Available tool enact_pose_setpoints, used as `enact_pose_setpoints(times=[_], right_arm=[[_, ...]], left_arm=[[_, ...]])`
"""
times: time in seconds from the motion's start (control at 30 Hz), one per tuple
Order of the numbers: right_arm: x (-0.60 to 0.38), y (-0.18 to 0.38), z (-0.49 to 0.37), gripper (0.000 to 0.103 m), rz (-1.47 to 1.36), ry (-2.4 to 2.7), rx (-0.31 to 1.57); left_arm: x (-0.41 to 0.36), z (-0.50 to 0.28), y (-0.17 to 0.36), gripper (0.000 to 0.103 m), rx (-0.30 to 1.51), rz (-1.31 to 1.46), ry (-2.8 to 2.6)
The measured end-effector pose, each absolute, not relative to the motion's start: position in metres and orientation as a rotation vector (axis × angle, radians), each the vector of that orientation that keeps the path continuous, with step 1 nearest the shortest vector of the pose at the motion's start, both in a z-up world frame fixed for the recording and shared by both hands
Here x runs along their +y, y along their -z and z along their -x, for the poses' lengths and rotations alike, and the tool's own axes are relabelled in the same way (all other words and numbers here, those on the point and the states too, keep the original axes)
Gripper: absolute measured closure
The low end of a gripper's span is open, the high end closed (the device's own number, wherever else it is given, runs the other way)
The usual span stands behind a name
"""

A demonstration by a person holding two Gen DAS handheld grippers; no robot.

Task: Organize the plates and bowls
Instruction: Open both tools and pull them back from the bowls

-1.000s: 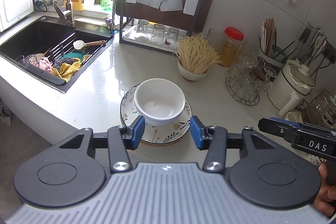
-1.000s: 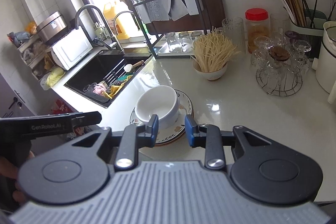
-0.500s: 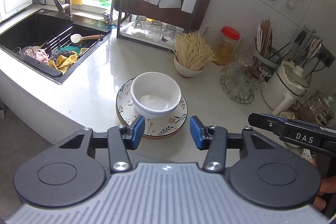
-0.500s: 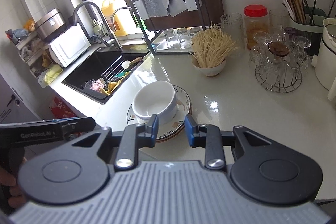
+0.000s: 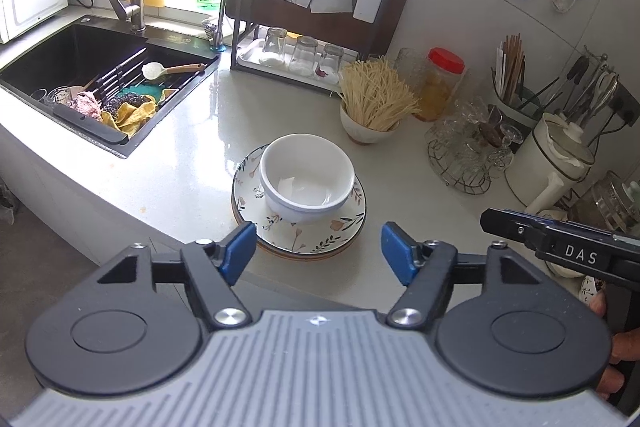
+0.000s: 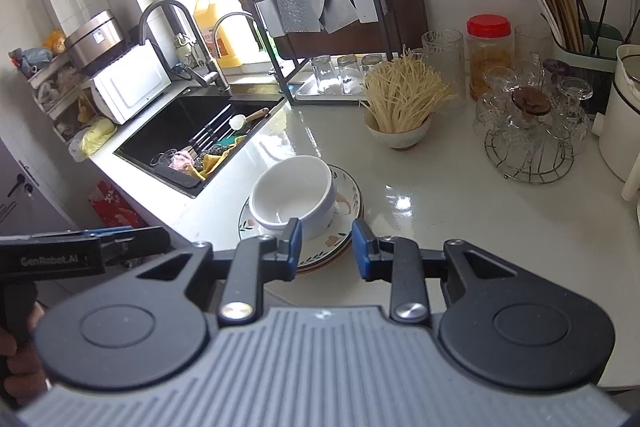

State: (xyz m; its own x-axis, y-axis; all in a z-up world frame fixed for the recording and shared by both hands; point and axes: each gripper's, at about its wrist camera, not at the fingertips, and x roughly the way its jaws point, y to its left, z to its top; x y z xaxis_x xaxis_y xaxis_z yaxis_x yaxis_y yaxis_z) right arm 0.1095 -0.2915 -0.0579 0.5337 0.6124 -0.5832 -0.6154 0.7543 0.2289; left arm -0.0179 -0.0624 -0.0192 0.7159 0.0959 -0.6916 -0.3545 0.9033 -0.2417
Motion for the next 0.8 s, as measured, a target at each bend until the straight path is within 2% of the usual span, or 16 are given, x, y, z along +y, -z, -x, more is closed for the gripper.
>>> enact_pose_setpoints(times=[0.07,0.17,0.2,0.23,0.27,0.3,0.57,0.63,0.67,0.8], right_arm=[[-0.291,0.058,-0.109,0.071,0.013,-0.722,0.693],[-0.291,0.058,-0.110,0.070,0.022,-0.711,0.695],[-0.292,0.058,-0.110,0.055,0.026,-0.708,0.693],[-0.293,0.059,-0.110,0.045,0.026,-0.705,0.687],[-0.294,0.059,-0.111,0.025,0.025,-0.702,0.680],[-0.294,0.059,-0.111,0.016,0.027,-0.702,0.675],[-0.295,0.065,-0.121,0.016,0.058,-0.695,0.701],[-0.295,0.066,-0.121,0.008,0.053,-0.689,0.710],[-0.295,0.067,-0.122,0.000,0.047,-0.688,0.712],[-0.294,0.067,-0.120,0.000,0.053,-0.687,0.702]], left_arm=[[-0.062,0.016,0.019,0.012,0.740,0.365,-0.266],[-0.062,0.015,0.021,0.008,0.749,0.350,-0.280],[-0.061,0.014,0.021,0.008,0.753,0.351,-0.281],[-0.061,0.014,0.022,0.007,0.755,0.352,-0.283],[-0.061,0.014,0.022,0.007,0.756,0.351,-0.286],[-0.061,0.014,0.023,0.007,0.756,0.350,-0.291],[-0.057,0.016,0.027,0.006,0.759,0.365,-0.338],[-0.056,0.015,0.026,0.006,0.760,0.360,-0.349],[-0.057,0.015,0.026,0.006,0.759,0.357,-0.354],[-0.056,0.016,0.026,0.006,0.757,0.356,-0.369]])
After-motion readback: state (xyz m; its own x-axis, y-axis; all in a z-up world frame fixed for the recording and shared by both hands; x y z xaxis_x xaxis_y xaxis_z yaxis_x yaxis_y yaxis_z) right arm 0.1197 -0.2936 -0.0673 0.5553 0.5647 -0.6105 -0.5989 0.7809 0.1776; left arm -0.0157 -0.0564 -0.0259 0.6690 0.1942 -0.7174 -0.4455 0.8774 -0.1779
